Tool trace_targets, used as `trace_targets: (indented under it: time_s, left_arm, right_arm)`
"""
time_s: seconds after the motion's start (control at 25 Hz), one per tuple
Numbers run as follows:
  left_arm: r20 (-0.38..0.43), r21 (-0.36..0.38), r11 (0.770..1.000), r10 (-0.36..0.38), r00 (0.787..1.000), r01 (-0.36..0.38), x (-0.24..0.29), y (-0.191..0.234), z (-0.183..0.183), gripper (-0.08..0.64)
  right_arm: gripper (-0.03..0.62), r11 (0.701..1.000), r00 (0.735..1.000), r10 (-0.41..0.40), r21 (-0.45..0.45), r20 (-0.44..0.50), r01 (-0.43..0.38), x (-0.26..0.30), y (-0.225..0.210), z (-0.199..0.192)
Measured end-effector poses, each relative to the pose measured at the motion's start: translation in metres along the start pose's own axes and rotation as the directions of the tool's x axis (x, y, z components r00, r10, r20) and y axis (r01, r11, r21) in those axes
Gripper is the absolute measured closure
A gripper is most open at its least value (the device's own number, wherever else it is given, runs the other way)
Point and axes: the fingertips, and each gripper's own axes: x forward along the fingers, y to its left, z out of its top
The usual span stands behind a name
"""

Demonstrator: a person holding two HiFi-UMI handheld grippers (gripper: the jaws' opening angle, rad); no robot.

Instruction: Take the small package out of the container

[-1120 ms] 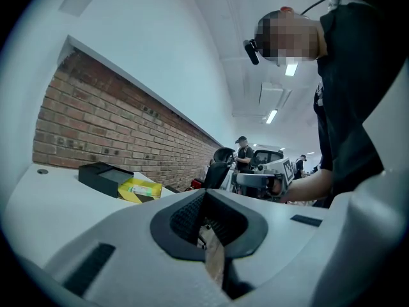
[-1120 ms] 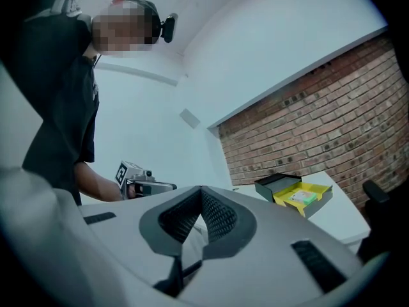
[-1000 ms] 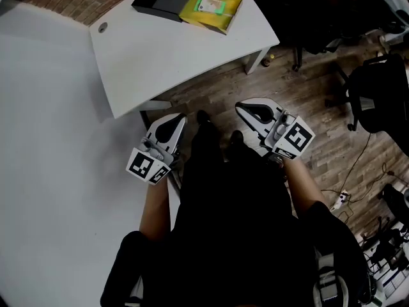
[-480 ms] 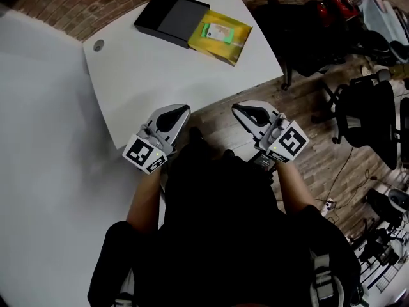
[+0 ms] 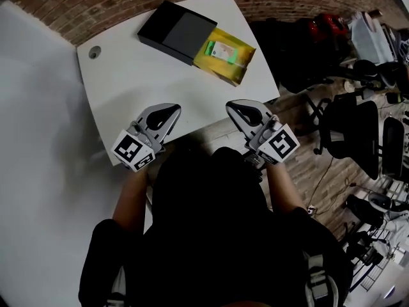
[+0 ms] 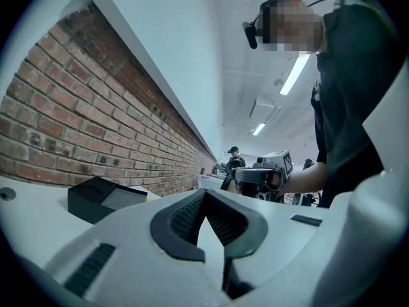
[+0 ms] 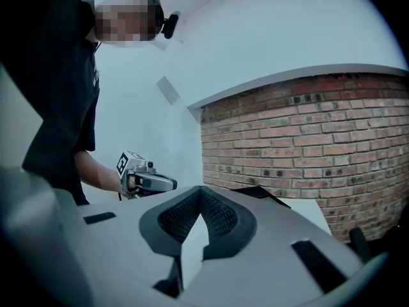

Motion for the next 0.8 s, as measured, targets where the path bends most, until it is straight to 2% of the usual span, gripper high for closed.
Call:
trace_targets:
  time_s: [0.2, 0.32, 0.52, 0.8]
  left_arm:
    - [0.021, -0.015, 0.999, 0.032, 0.999, -0.031, 0.002, 0.015, -0.003, 0.545]
    - [0.017, -0.032, 0.998, 0.063, 0.998, -0.063, 0.005, 0.021, -0.009, 0.545]
    - [0.008, -0.053, 0.99, 0.13, 0.991, -0.13, 0.023, 0.036, -0.015, 0.545]
    - [0.024, -0.119, 0.961, 0.254, 0.967, -0.249, 0.054, 0.049, -0.021, 0.545]
  right_arm:
    - [0.586, 0.999, 1.0, -0.005, -0.04, -0.003, 0.005, 0.017, -0.023, 0.004]
    - [0.584, 0.999, 1.0, 0.019, -0.04, 0.024, -0.018, 0.025, -0.039, 0.008]
    - [0.551, 0.996, 0.997, 0.061, -0.06, -0.048, -0.064, 0.037, -0.078, -0.002]
    - [0.493, 0.98, 0.974, 0.178, -0.064, -0.143, -0.189, 0.053, -0.122, -0.01]
